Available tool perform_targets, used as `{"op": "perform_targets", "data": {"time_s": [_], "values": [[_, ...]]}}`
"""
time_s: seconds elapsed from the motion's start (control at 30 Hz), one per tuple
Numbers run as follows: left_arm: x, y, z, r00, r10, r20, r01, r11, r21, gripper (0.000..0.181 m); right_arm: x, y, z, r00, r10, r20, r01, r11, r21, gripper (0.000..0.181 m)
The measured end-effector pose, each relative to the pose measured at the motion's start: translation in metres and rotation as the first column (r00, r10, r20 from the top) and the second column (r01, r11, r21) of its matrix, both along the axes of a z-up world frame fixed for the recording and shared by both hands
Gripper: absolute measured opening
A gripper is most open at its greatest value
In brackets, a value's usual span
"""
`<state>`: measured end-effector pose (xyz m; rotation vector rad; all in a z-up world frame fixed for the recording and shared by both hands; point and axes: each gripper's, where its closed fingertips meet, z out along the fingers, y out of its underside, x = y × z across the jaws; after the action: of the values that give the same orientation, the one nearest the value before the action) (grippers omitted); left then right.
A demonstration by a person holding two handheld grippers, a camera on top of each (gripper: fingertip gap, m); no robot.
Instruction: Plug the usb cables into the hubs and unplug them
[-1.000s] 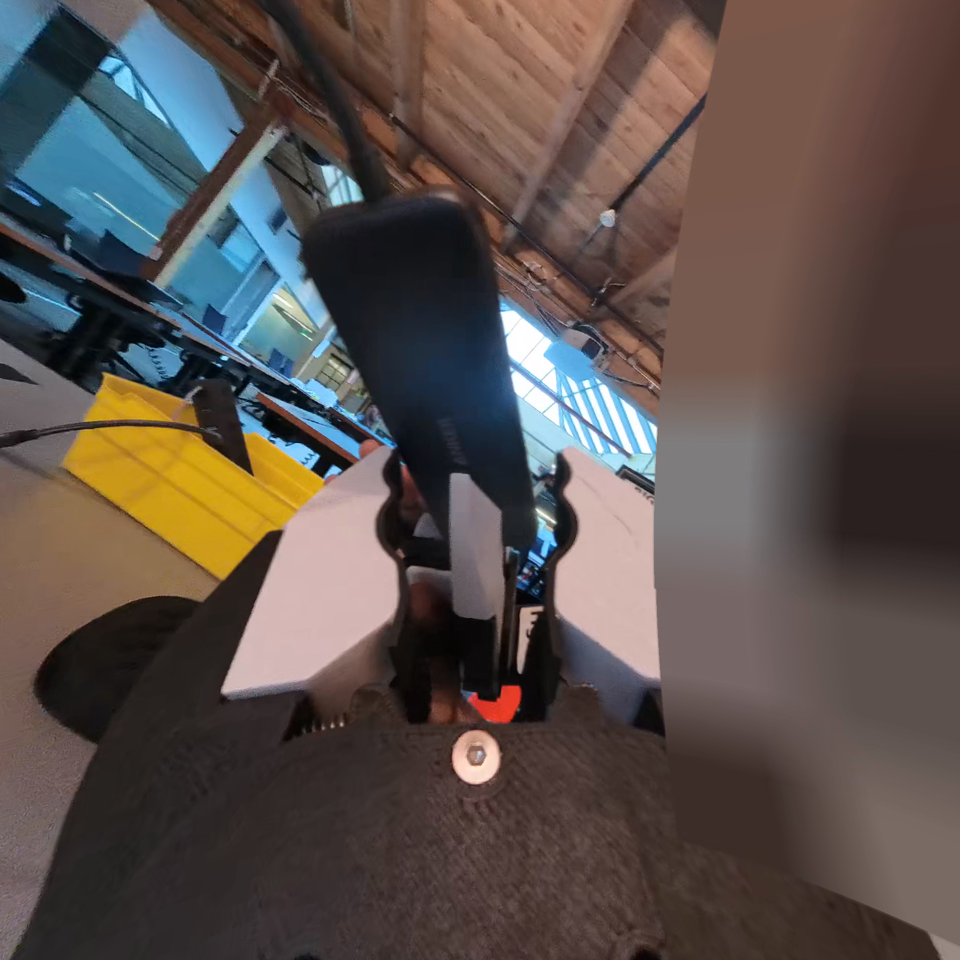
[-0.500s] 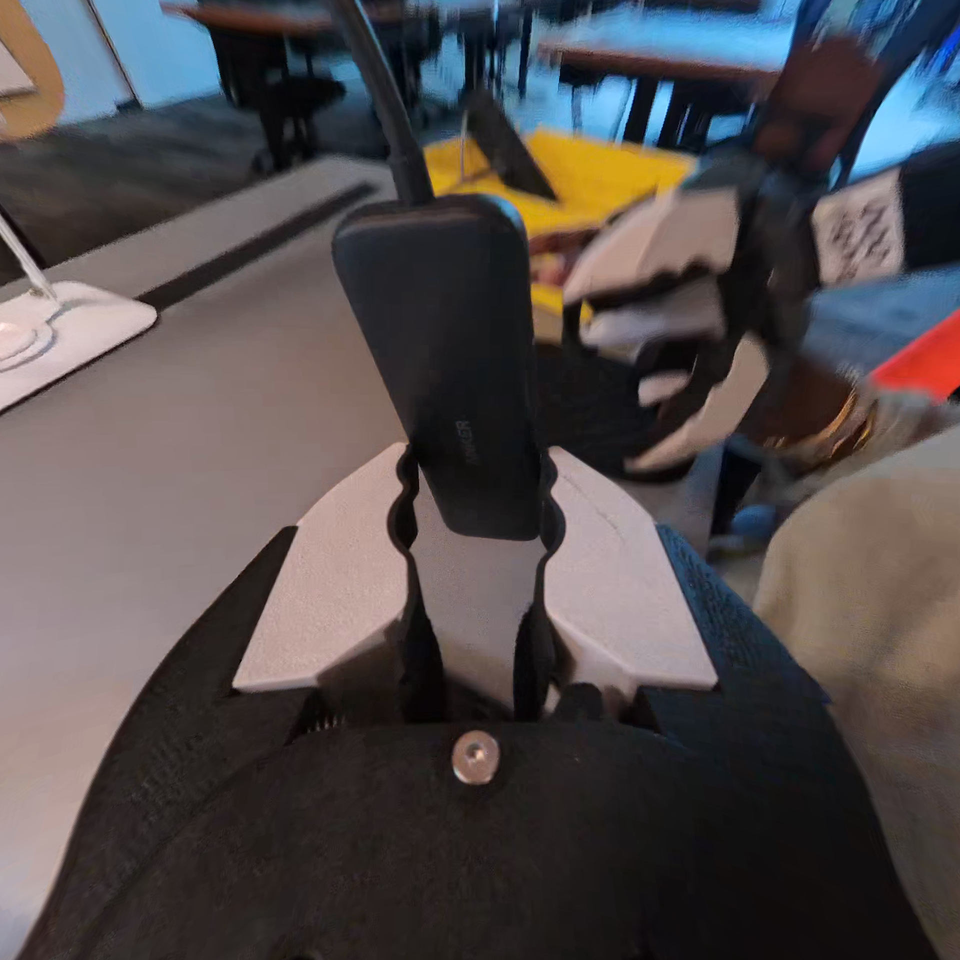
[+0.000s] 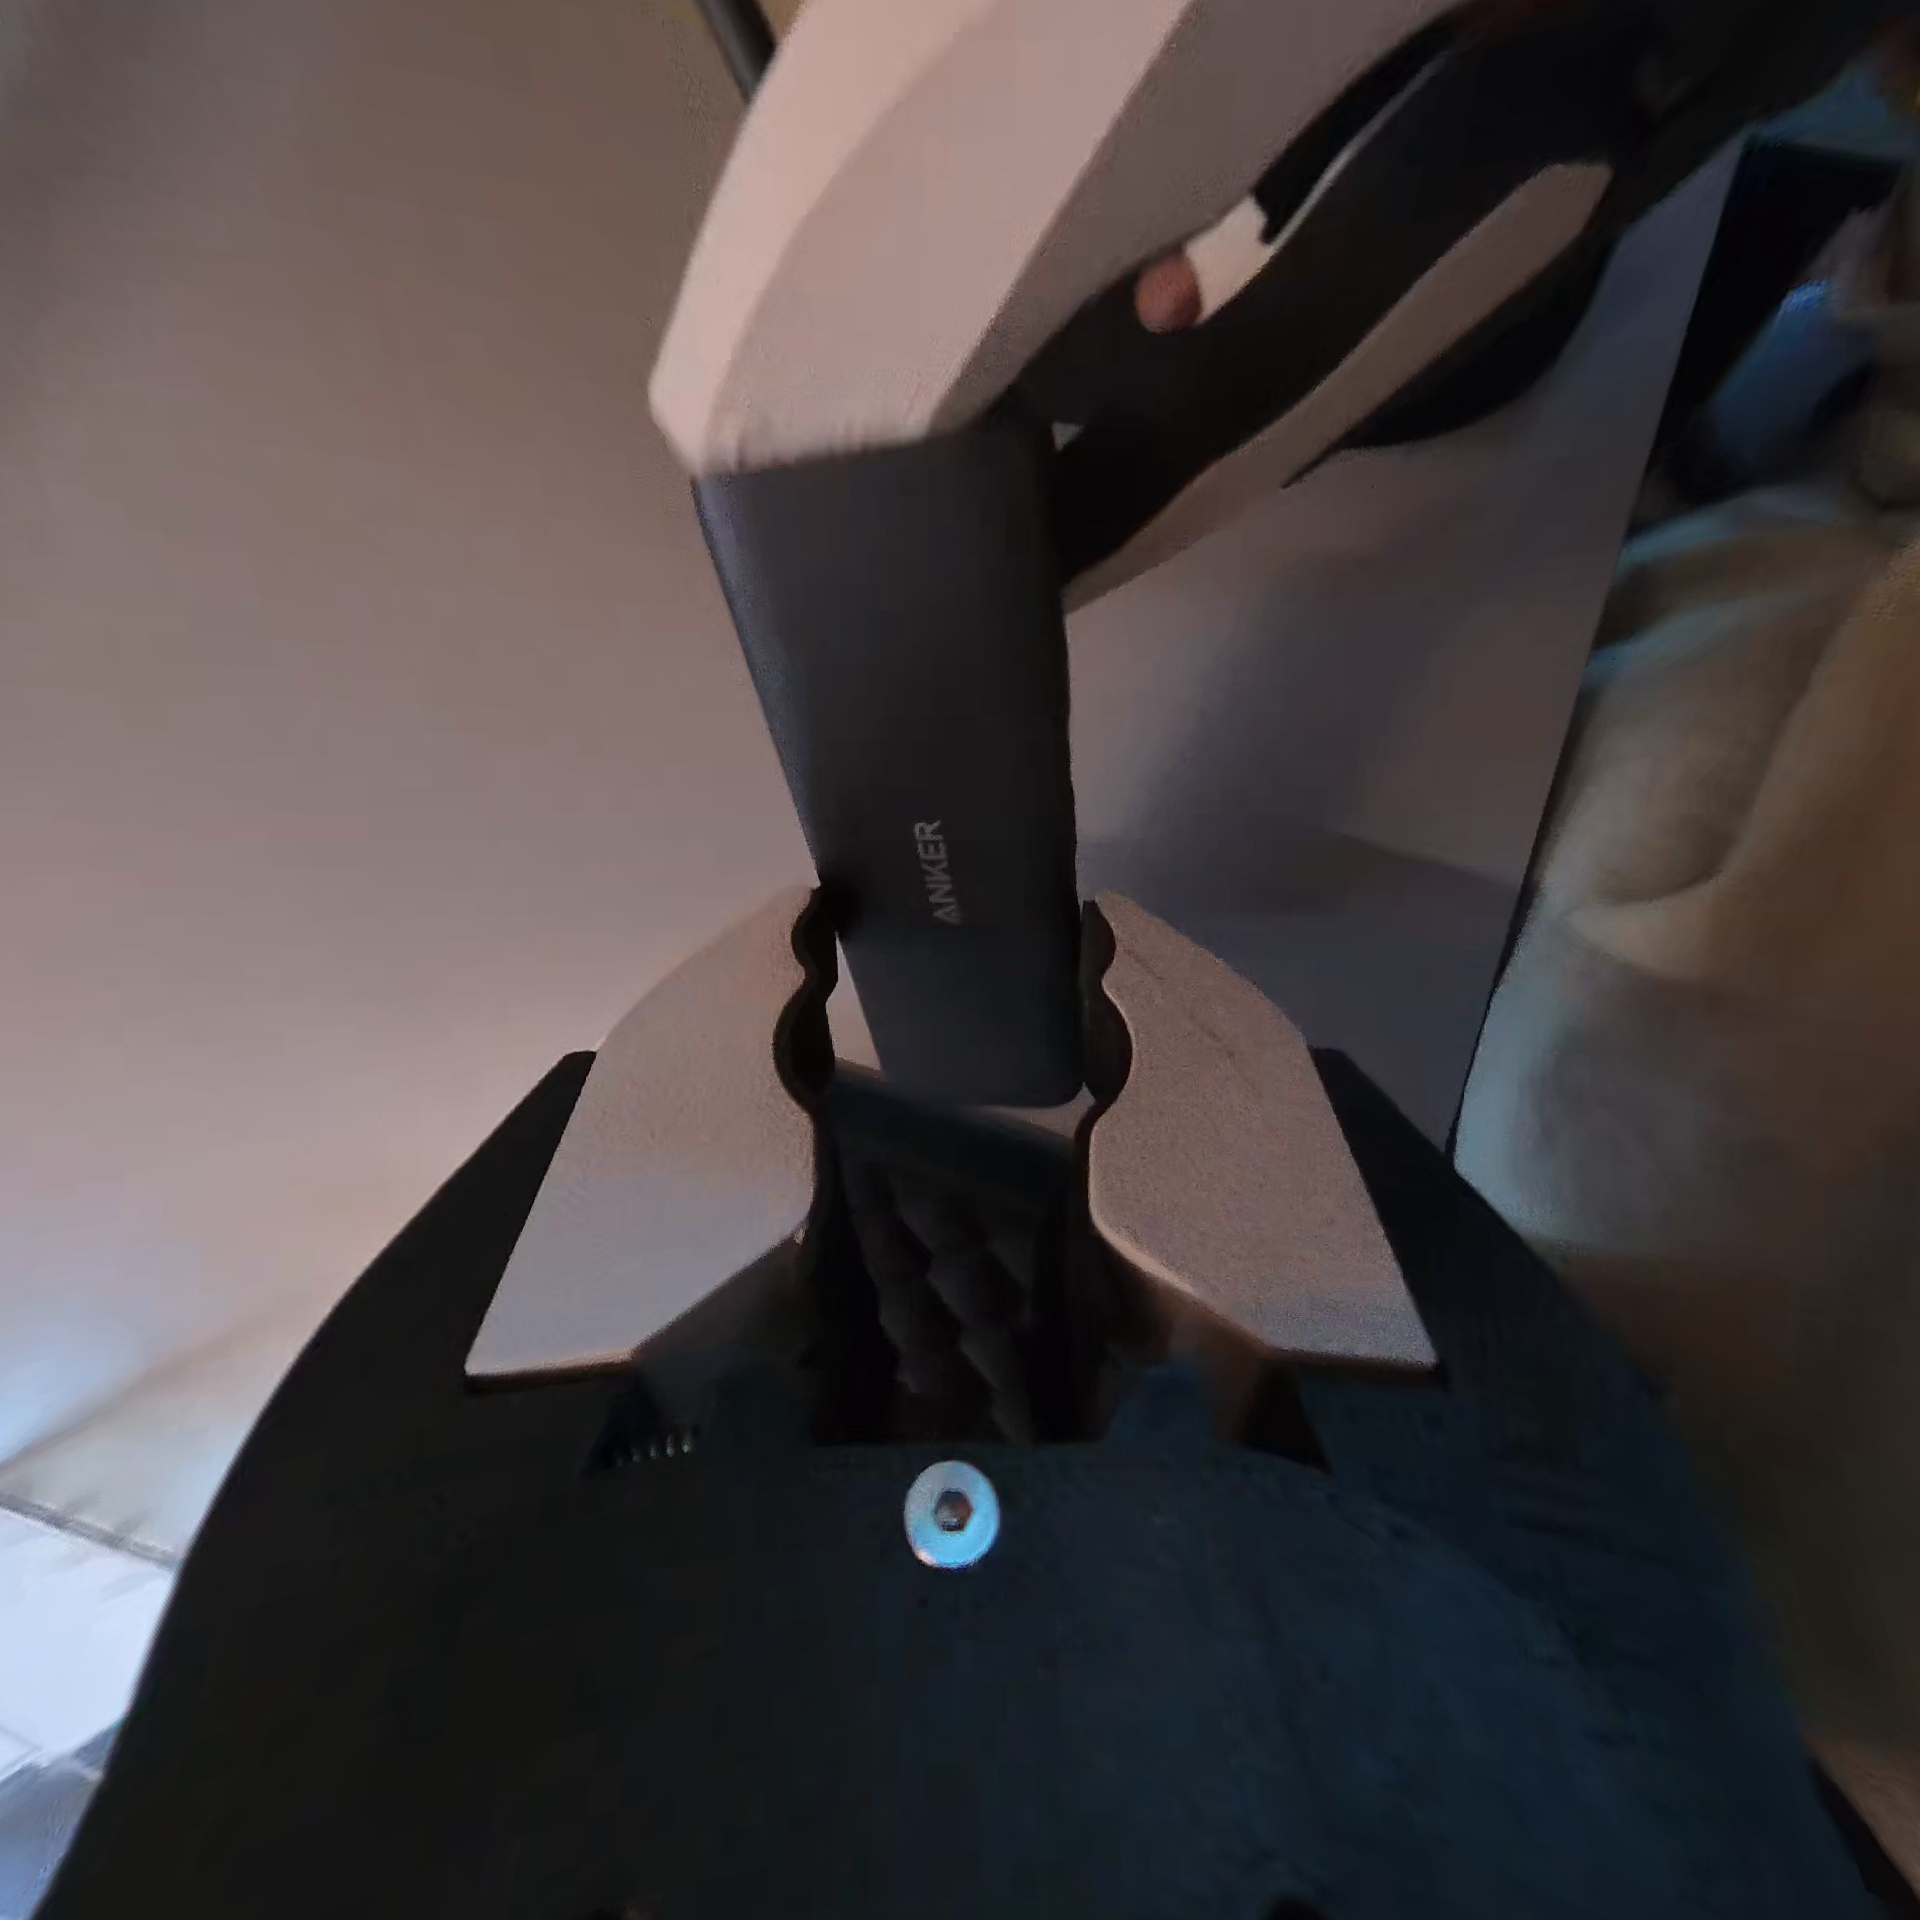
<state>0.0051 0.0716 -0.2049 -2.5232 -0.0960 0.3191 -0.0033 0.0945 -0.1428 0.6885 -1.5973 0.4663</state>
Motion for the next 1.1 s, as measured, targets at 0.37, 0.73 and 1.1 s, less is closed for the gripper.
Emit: {"op": "perform_targets", "data": {"time_s": [0.37,0.73,1.1], "values": [[-0.024,0.018,0.077,0.709,0.018,-0.705,0.248,0.929,0.274,0.049,-0.033,0.040,-0.006,0.920,-0.255,0.297,0.311,0.937,-0.161,0.011],[-0.024,0.026,0.051,0.714,-0.103,-0.693,0.327,0.924,0.199,0.012,-0.005,0.030,0.009,0.912,0.012,0.409,0.123,0.946,-0.301,0.030],[-0.009,0.033,0.059,0.771,-0.128,-0.624,0.390,0.869,0.303,0.030,0.011,0.025,0.004,0.856,0.108,0.506,0.064,0.949,-0.310,0.011]]}}
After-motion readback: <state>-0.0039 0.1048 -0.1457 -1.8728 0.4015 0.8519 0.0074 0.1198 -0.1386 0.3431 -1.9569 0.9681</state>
